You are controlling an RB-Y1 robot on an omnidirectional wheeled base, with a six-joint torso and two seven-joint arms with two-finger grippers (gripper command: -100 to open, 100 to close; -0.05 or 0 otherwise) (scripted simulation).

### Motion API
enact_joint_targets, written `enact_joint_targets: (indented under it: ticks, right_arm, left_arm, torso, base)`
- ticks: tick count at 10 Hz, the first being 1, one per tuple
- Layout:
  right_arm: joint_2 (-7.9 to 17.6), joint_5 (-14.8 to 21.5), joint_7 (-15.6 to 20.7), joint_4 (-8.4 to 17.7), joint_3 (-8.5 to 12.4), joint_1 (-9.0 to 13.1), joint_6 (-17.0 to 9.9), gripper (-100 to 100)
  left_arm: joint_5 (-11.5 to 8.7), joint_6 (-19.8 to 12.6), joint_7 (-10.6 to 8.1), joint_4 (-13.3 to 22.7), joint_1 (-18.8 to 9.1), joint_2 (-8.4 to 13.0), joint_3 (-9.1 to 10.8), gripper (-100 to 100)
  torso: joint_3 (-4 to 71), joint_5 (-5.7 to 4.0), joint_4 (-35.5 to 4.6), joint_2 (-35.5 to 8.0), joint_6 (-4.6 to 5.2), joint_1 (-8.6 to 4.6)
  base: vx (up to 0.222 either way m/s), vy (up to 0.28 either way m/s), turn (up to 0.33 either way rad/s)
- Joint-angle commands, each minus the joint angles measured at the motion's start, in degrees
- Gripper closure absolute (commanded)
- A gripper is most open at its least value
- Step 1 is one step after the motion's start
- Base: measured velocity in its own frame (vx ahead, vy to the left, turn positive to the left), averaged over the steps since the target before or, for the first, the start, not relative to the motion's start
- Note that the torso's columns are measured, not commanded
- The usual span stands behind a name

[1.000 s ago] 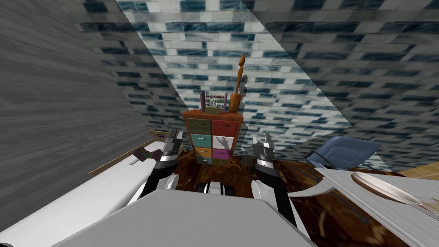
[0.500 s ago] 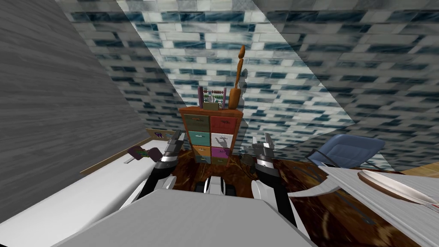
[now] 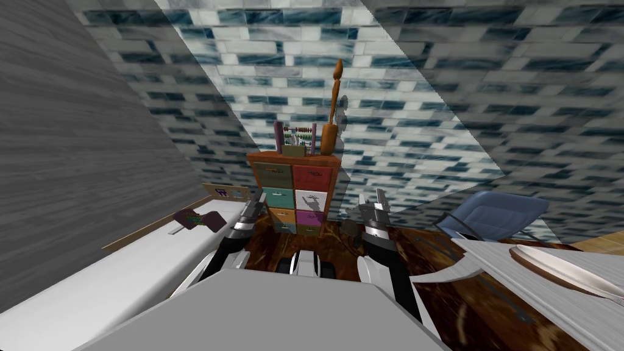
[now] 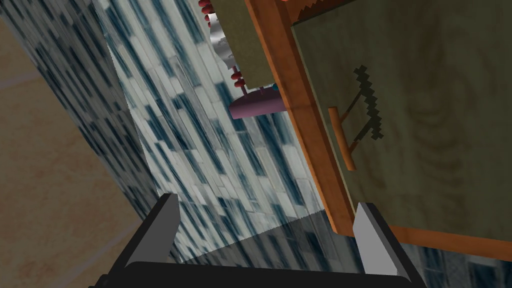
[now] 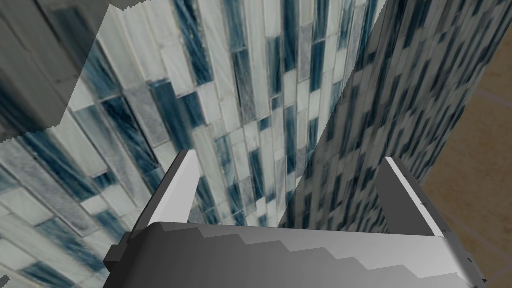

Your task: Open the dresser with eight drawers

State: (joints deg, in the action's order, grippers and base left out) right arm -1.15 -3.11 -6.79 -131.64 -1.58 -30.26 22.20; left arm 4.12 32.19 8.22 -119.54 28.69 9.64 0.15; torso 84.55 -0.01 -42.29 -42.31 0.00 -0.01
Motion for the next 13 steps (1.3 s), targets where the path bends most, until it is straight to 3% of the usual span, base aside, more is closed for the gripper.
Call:
enact_joint_targets:
  ticks: [1,8,13]
  right_arm:
    - [0.0,0.0,0.0,0.0,0.0,0.0,0.0,0]
    - [0.0,0.0,0.0,0.0,0.0,0.0,0.0,0]
    - [0.0,0.0,0.0,0.0,0.0,0.0,0.0,0]
  left_arm:
    - [0.1,0.2,0.08,3.1,-0.7,0.6,0.05,-100]
    - [0.4,0.7,0.48,12.3,-2.8,-1.5,0.06,-100]
    - [0.6,1.0,0.77,19.0,-4.4,0.0,0.07,-100]
  torso:
    - [0.0,0.01,0.0,0.0,0.00,0.01]
    - [0.0,-0.02,0.0,0.0,0.00,-0.07]
    - [0.0,0.01,0.0,-0.1,0.00,-0.01]
  base:
    - [0.042,-0.098,-0.005]
    - [0.050,-0.111,-0.004]
    - [0.048,-0.114,-0.004]
